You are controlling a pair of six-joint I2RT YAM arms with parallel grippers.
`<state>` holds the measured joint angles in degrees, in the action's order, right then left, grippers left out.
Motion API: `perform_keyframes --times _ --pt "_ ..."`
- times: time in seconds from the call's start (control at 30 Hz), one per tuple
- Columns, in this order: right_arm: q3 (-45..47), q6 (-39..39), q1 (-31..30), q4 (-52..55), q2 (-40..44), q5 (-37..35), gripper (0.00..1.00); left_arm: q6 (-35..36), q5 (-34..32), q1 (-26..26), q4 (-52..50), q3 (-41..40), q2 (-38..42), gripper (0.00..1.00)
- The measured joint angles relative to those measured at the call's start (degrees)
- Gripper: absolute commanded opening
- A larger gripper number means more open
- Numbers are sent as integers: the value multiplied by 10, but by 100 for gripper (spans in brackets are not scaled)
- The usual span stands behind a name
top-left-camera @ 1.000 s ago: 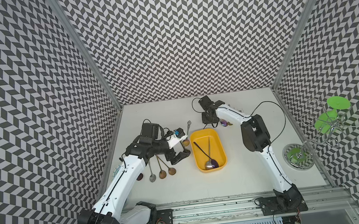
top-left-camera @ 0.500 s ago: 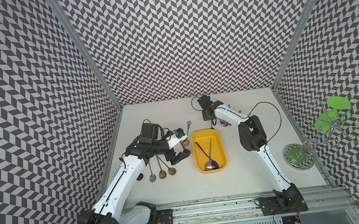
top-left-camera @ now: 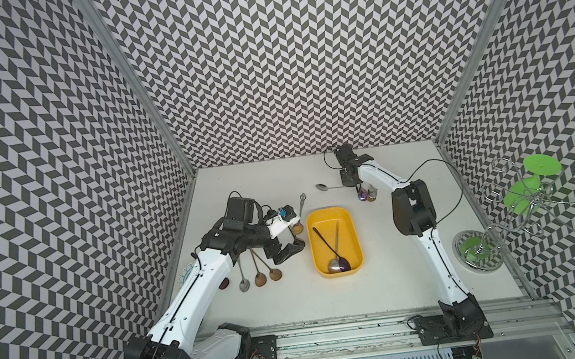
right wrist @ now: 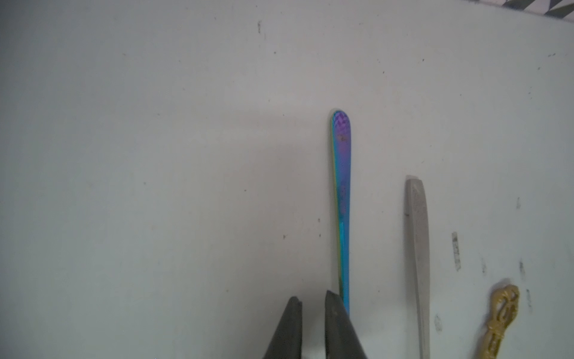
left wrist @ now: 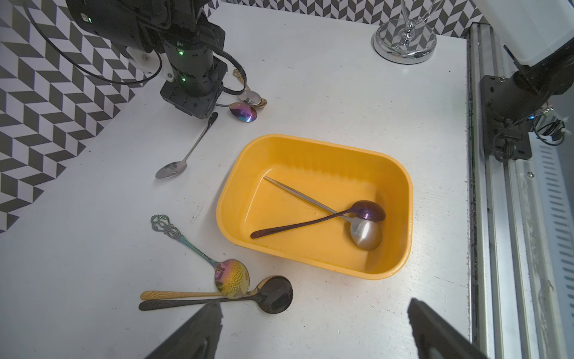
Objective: Put the spoon into the storage box
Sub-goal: Adjust the spoon at the center of the board, then pick up the spoon from the center of the board.
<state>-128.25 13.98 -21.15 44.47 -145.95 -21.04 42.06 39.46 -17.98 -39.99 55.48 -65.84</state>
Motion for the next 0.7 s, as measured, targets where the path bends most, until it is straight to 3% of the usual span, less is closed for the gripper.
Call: perform_keyframes --times 0.43,0.7 --pt "10 -9 -10 -34 78 226 58 -5 0 0 0 0 0 98" --pt "-27 -24 -66 -43 41 183 65 -8 0 0 0 0 0 98"
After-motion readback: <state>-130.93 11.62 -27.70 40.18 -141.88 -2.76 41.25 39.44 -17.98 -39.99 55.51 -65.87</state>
